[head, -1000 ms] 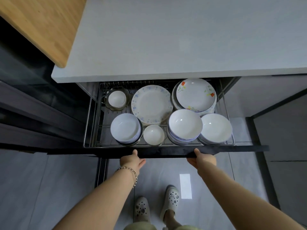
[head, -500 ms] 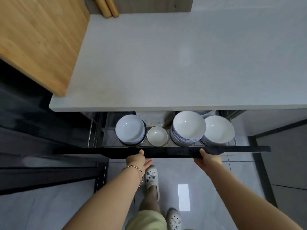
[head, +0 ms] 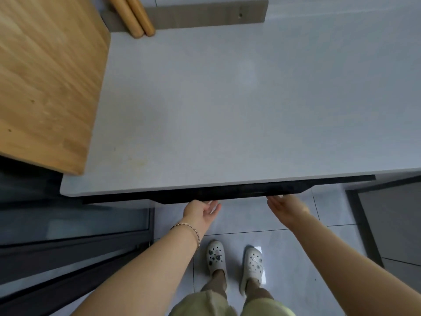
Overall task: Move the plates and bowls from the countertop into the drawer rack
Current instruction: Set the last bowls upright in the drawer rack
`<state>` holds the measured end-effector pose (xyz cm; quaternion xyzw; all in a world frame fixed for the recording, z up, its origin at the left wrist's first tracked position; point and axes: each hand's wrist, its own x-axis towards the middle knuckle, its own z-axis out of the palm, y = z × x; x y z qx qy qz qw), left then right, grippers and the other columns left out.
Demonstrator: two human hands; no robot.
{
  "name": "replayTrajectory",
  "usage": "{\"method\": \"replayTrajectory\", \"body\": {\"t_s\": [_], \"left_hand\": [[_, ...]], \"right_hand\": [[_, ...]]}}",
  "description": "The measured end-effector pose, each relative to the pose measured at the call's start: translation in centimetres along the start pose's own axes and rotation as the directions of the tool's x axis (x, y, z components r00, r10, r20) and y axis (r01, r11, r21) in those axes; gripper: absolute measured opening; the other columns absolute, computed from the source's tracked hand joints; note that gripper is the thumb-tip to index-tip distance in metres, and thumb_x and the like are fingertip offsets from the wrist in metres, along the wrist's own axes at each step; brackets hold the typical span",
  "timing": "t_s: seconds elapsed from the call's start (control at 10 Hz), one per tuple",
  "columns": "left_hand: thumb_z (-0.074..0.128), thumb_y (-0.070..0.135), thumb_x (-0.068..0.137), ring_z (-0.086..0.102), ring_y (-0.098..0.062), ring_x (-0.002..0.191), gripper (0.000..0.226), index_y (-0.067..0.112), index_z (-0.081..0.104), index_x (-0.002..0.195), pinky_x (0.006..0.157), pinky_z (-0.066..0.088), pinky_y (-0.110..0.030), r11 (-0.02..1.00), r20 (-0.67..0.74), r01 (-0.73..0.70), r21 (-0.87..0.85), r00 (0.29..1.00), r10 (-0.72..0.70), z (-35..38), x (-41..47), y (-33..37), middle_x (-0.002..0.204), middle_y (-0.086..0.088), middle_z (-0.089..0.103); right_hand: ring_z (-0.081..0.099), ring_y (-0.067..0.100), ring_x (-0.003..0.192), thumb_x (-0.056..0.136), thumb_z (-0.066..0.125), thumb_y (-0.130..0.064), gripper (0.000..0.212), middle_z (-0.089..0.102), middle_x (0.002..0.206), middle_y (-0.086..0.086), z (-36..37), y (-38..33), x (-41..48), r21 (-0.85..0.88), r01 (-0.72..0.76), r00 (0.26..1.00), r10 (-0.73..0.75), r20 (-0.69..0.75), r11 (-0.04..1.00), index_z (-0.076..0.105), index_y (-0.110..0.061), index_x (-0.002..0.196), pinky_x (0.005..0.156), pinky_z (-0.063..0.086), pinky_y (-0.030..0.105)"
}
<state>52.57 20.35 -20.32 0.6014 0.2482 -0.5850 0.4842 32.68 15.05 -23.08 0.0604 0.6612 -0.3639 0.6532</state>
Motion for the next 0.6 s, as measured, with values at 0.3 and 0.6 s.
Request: {"method": "replayTrajectory", "body": {"t_s": [0.3,0.6], "left_hand": [[0.018,-0.025,0.087,0.046,-0.035,0.117,0.042,0.002,0.05,0.081,0.106,0.039,-0.045,0.999,0.121,0.012,-0.033,0.993,-0.008,1.8,2.0,1.8,0.09,-0.015,0.052],[0.033,-0.002,0.098,0.06,-0.02,0.09,0.035,0.013,0.051,0.125,0.089,0.048,-0.037,0.761,0.022,-0.056,0.646,0.998,0.055,1.8,1.3,-0.2,0.112,-0.01,0.062]], "right_hand": [[0.04,0.034,0.135,0.092,0.017,0.019,0.06,0.036,0.149,0.02,2.4,-1.5,0.6,0.104,-0.013,0.992,0.0,0.126,0.994,0.029,-0.01,0.143,0.107,0.034,0.039],[0.057,0.03,0.107,0.096,0.04,0.003,0.035,0.06,0.125,0.019,1.1,-2.8,0.0,-0.467,-0.028,0.988,0.095,0.12,0.884,0.047,-0.002,0.129,0.089,0.045,0.034]]}}
